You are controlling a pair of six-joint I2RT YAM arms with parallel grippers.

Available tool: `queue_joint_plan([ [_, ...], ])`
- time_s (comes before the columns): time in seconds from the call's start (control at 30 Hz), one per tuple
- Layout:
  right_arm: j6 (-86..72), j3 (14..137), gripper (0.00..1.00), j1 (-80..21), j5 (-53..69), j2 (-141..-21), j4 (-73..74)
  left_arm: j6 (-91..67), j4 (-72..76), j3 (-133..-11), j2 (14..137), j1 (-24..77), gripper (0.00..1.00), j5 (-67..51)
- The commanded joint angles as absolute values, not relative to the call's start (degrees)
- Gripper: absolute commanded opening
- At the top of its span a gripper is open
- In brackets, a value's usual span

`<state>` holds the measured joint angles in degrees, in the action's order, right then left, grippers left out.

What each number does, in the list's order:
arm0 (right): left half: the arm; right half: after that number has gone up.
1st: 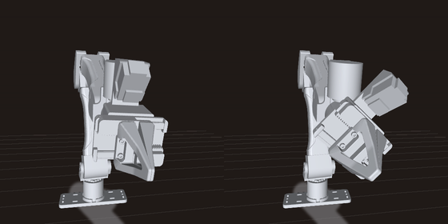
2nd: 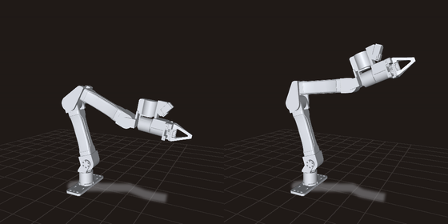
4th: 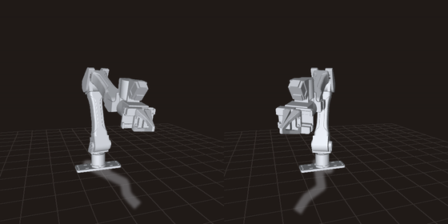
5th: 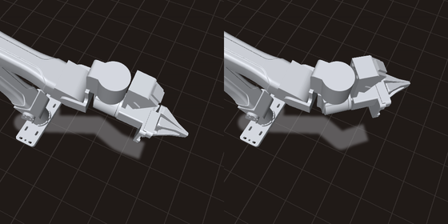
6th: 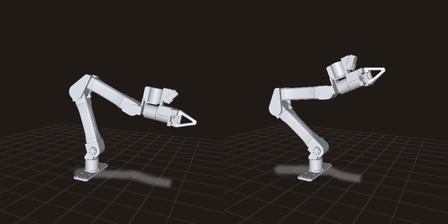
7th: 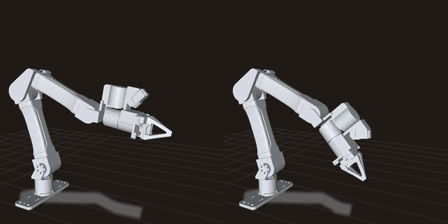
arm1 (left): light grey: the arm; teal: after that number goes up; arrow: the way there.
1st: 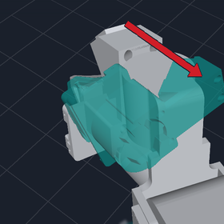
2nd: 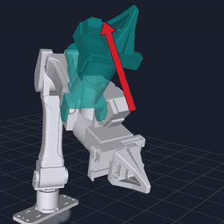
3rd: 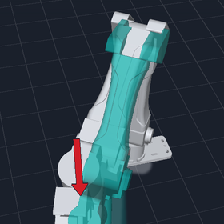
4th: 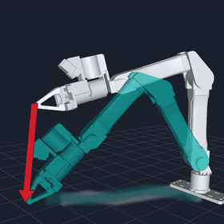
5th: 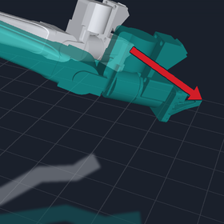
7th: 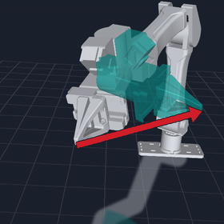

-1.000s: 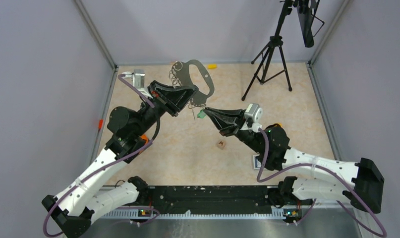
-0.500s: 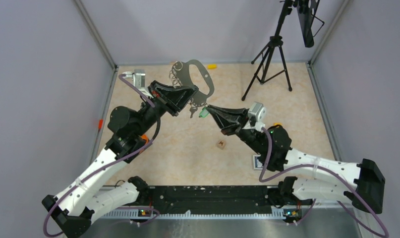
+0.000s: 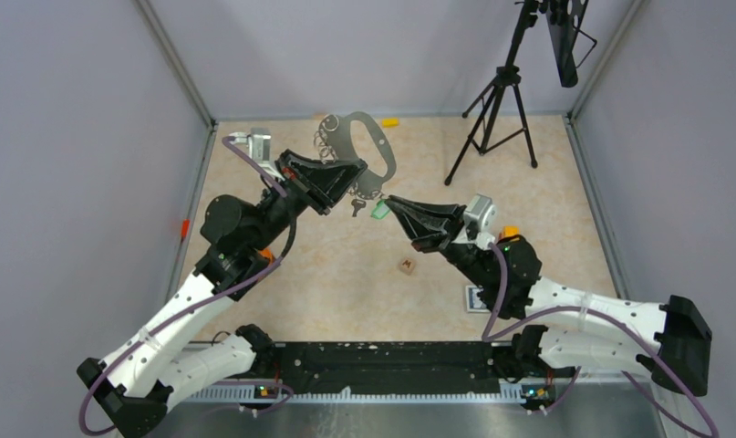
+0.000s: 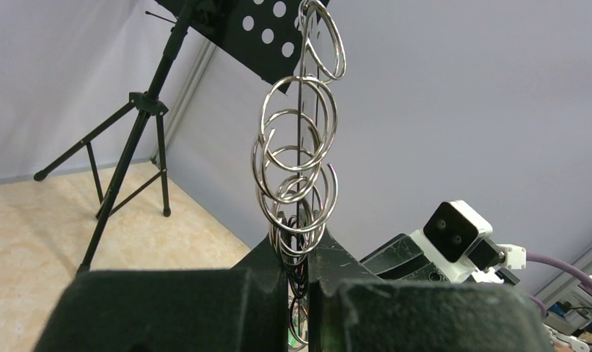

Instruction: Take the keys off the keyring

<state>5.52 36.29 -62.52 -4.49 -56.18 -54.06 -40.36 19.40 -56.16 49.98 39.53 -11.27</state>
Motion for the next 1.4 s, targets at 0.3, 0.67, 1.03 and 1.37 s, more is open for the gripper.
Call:
queue_joint_plan([
  [0.3, 7.30, 34.64, 0.00, -62.63, -5.43, -52.13, -63.43, -39.92, 22.48, -56.95, 47.33, 39.29, 0.00, -9.49],
  [0.67, 7.03, 35.13, 0.00, -62.67, -1.91, -52.11, -66.98, -40.06, 21.14, -56.78, 46.99, 39.24, 0.00, -9.43],
  [1.03, 6.68, 36.29, 0.00, -62.60, 2.00, -51.87, -68.31, -40.11, 20.45, -56.70, 47.37, 39.29, 0.00, -9.85],
  [1.37, 8.72, 37.17, 0.00, -62.65, 2.55, -51.51, -68.76, -40.33, 19.52, -56.43, 47.28, 39.31, 0.00, -9.50],
])
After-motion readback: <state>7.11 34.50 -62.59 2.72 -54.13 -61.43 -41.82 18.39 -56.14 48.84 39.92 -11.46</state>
